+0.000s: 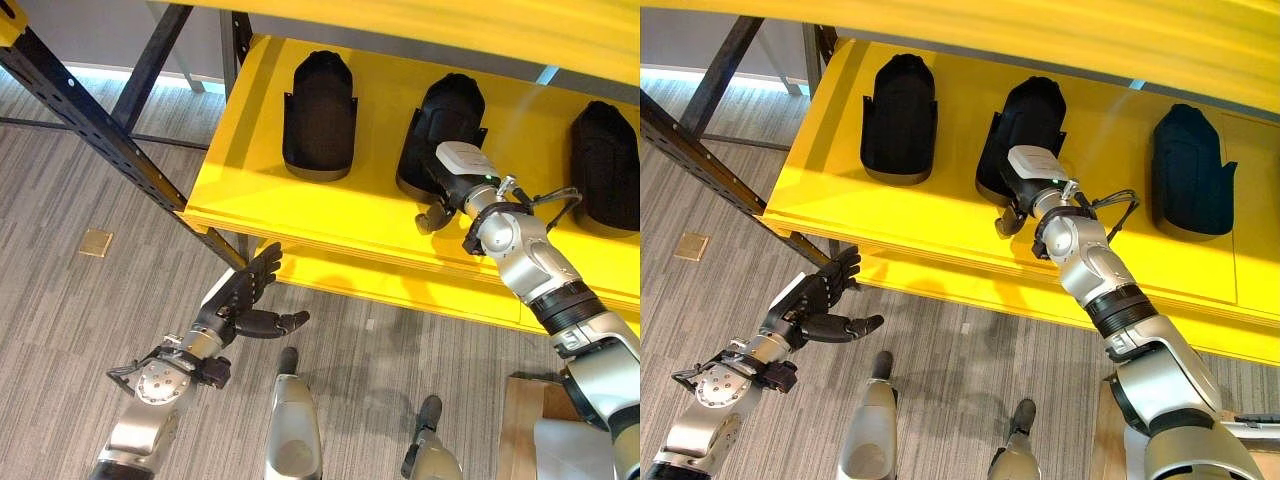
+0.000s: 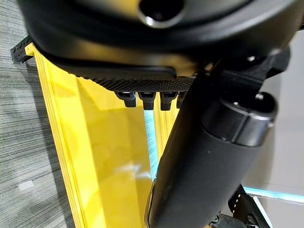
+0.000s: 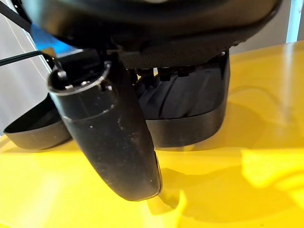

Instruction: Move parts from the plastic box to the shelf.

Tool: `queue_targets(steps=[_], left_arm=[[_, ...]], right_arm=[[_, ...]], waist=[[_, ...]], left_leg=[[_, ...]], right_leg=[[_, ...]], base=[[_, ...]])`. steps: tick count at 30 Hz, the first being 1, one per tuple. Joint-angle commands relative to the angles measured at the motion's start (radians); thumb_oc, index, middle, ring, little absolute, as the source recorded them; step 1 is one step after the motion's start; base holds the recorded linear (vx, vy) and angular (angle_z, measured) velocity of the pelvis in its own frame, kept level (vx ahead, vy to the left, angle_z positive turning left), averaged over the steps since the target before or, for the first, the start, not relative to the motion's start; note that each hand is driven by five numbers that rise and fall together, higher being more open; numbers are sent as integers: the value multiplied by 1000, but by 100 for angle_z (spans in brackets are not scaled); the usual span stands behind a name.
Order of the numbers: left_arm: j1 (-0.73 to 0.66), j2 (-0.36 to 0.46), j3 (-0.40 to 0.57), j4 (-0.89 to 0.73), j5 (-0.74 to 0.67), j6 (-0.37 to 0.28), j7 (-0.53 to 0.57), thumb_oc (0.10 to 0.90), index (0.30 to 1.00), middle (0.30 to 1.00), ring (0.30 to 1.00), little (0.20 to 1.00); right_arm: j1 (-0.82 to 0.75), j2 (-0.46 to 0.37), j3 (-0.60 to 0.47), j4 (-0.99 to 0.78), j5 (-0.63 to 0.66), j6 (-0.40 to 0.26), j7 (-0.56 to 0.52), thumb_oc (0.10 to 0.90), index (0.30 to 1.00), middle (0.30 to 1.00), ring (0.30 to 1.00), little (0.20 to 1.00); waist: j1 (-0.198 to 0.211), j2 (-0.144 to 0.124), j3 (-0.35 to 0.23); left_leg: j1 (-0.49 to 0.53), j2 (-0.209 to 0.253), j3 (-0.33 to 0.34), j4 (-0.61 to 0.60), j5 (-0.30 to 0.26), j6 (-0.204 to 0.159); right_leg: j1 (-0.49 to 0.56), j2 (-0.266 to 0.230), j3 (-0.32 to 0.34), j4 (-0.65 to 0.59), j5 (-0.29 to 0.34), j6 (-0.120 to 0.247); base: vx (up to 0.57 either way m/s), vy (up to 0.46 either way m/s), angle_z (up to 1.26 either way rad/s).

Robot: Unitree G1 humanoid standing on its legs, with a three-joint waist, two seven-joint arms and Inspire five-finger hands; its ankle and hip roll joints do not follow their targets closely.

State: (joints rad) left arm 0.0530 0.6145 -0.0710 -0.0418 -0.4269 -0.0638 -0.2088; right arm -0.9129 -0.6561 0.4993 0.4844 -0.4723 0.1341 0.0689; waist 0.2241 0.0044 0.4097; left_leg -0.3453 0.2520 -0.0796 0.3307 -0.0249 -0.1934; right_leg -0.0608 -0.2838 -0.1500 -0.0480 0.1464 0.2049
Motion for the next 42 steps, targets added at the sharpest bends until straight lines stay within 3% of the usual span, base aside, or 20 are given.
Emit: queue_targets(steps=[1,42], left_arm=[[8,24,62,-94,-42,-67,-18,900,1000,1000,1000,1000],[20,28,71,-91,-48,-60,-37,900,1000,1000,1000,1000]], right_arm=[[-15,-122,7,23,-89,20,-31,900,1000,1000,1000,1000],[4,-186,22,46,-178,5,3,900,1000,1000,1000,1000]], waist=[[-4,-18,-86],[-9,-22,-99]], left_leg=[[12,-5,65,-160,115,59],[8,0,69,-156,120,57]], right_leg=[[133,6,-25,109,-192,0],[144,9,-26,104,-198,5]], base=[[0,0,0],[0,0,0]])
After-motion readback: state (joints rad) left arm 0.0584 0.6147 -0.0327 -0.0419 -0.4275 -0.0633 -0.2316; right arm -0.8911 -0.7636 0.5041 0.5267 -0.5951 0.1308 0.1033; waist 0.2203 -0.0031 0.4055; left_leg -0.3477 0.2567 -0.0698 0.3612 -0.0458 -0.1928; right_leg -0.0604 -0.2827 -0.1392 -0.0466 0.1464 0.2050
